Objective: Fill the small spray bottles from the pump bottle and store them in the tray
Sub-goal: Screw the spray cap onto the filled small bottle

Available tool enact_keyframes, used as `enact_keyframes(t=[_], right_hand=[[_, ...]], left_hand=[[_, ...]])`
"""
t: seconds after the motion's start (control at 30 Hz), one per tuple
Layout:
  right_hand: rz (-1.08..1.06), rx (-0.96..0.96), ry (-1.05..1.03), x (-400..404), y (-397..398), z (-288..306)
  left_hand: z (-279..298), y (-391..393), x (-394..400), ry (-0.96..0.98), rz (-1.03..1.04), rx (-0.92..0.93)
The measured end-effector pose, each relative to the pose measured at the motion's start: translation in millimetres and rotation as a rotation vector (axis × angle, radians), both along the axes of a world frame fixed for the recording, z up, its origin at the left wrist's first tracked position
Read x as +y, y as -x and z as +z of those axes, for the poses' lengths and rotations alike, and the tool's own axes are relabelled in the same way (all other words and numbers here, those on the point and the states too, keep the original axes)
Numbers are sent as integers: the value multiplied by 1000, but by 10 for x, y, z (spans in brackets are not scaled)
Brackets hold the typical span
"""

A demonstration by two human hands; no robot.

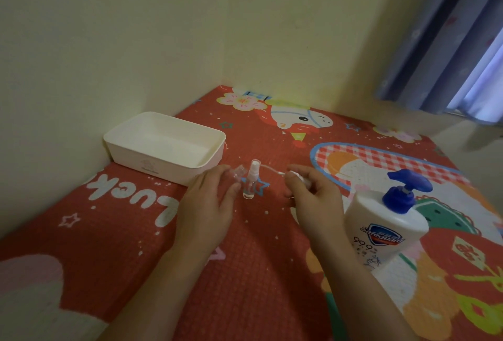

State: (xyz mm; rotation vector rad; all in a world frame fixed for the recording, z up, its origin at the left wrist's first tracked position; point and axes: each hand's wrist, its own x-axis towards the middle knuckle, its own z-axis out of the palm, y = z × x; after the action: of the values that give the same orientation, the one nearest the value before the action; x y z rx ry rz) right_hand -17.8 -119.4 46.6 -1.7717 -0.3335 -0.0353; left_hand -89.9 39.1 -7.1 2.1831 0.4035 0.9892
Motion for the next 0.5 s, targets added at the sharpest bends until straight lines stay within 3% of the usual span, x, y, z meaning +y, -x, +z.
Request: enact_keyframes(t=[0.23,0.5], right_hand=[[-227,-13,-60,95,-19,-129],[-289,-135,519,159,-152,-347]], left_hand=[[61,48,-65,78,-60,-8],[60,39,-122,96,-110,-31]])
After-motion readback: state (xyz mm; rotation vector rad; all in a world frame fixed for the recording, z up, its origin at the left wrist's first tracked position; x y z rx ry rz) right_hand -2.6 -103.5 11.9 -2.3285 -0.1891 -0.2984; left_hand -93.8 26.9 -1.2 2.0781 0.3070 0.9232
